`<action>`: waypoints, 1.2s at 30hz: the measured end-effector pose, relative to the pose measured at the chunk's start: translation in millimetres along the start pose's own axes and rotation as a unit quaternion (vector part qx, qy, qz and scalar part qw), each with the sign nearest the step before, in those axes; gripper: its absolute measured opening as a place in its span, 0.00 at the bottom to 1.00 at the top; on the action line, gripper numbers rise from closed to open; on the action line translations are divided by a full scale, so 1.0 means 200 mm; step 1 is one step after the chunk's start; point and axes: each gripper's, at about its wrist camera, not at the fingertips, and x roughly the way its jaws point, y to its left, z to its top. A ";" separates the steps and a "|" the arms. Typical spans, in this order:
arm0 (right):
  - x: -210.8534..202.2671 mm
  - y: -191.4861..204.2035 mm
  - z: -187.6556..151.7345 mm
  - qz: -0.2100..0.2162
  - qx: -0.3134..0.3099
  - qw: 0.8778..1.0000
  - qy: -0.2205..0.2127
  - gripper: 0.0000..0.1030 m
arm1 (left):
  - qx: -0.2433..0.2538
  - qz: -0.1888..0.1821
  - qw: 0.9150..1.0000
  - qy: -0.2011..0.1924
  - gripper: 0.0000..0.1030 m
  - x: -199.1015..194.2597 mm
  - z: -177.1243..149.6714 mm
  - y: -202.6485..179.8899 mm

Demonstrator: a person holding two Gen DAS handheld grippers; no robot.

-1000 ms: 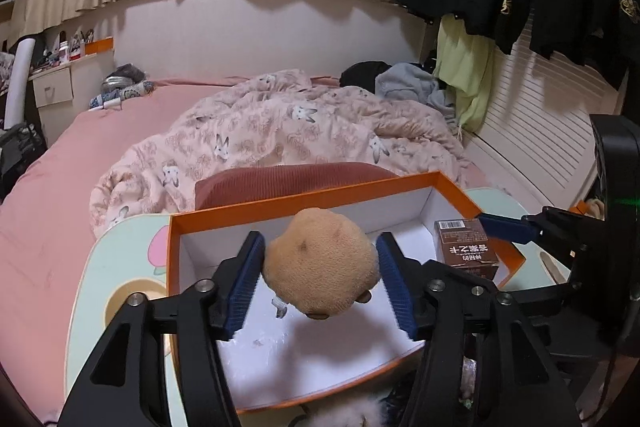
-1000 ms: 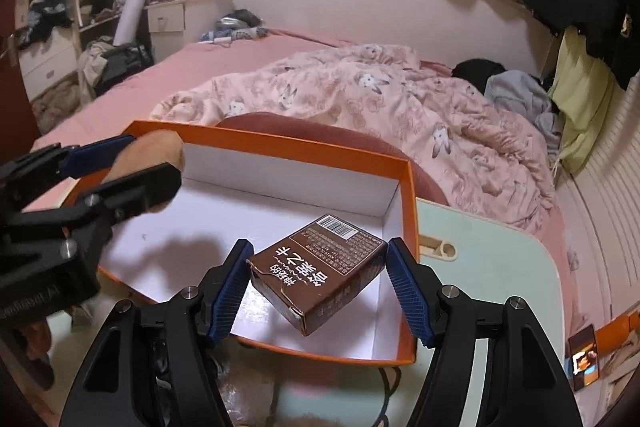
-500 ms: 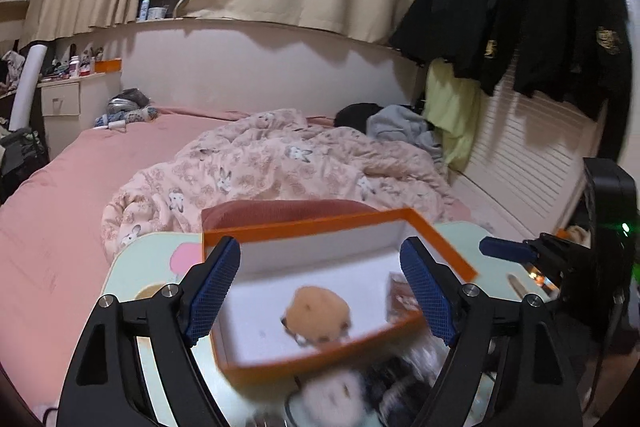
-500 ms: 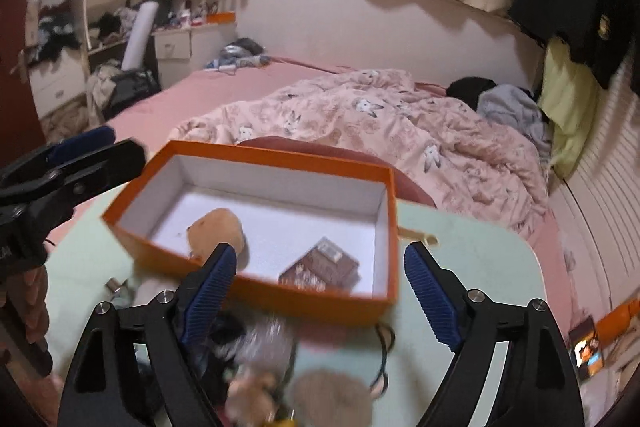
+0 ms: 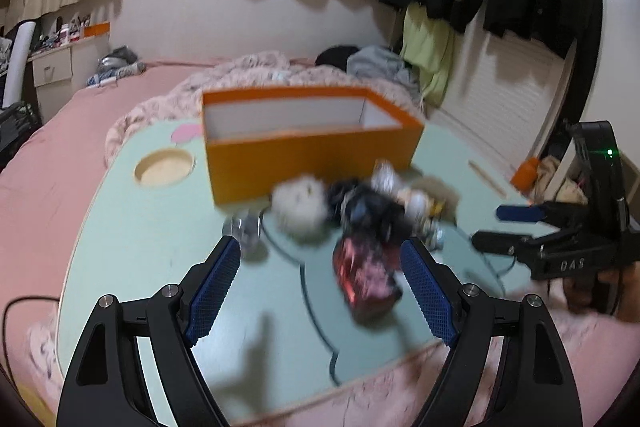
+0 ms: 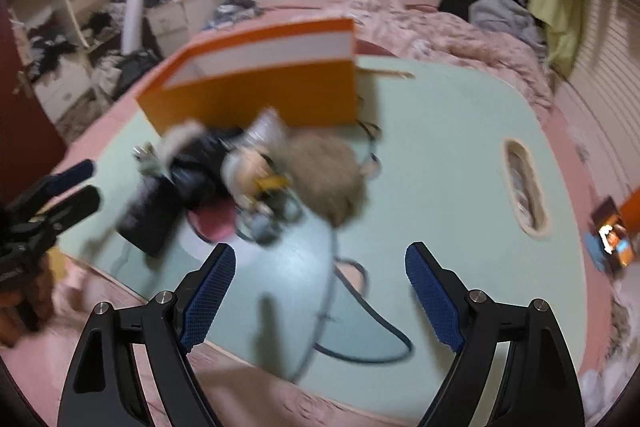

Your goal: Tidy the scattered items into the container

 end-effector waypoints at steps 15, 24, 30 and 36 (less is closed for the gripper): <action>0.11 -0.01 -0.07 -0.047 -0.027 0.998 0.024 1.00 | 0.027 0.027 0.997 0.061 0.81 0.19 -0.17 -0.04; 0.11 0.01 -0.08 -0.047 -0.029 0.998 0.021 1.00 | 0.052 0.050 0.996 0.060 0.96 0.22 -0.19 -0.08; 0.11 0.01 -0.08 -0.046 -0.030 0.998 0.020 1.00 | 0.049 0.055 0.995 0.063 1.00 0.22 -0.19 -0.06; 0.11 0.01 -0.08 -0.047 -0.030 0.998 0.020 1.00 | 0.049 0.055 0.995 0.064 1.00 0.22 -0.19 -0.06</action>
